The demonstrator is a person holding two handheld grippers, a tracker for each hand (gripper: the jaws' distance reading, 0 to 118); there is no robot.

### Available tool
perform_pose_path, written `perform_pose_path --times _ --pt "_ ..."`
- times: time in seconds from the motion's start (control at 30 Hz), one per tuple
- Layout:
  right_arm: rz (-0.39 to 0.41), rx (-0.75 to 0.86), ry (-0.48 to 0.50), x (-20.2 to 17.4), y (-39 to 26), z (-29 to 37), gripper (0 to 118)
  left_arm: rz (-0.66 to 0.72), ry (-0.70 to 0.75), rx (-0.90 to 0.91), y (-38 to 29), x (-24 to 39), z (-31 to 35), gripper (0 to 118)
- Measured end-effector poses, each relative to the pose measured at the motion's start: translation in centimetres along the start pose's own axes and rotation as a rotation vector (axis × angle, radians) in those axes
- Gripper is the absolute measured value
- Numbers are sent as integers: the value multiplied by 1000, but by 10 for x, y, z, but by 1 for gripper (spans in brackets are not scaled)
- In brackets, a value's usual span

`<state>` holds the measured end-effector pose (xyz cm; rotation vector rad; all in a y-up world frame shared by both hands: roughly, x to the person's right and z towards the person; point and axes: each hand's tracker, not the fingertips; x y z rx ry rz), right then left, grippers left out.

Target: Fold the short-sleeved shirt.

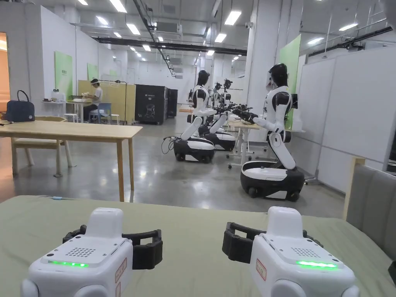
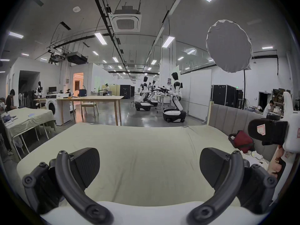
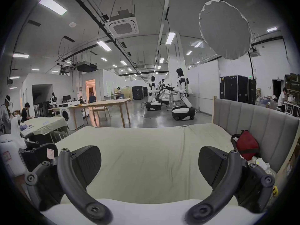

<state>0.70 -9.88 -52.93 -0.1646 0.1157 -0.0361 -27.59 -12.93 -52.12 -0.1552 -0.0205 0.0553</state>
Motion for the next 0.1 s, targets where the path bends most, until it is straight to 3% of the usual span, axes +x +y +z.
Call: perform_pose_path --times 0.1 --pt "30 22 8 -1 -4 3 118 0 4 5 0 2 1 118"
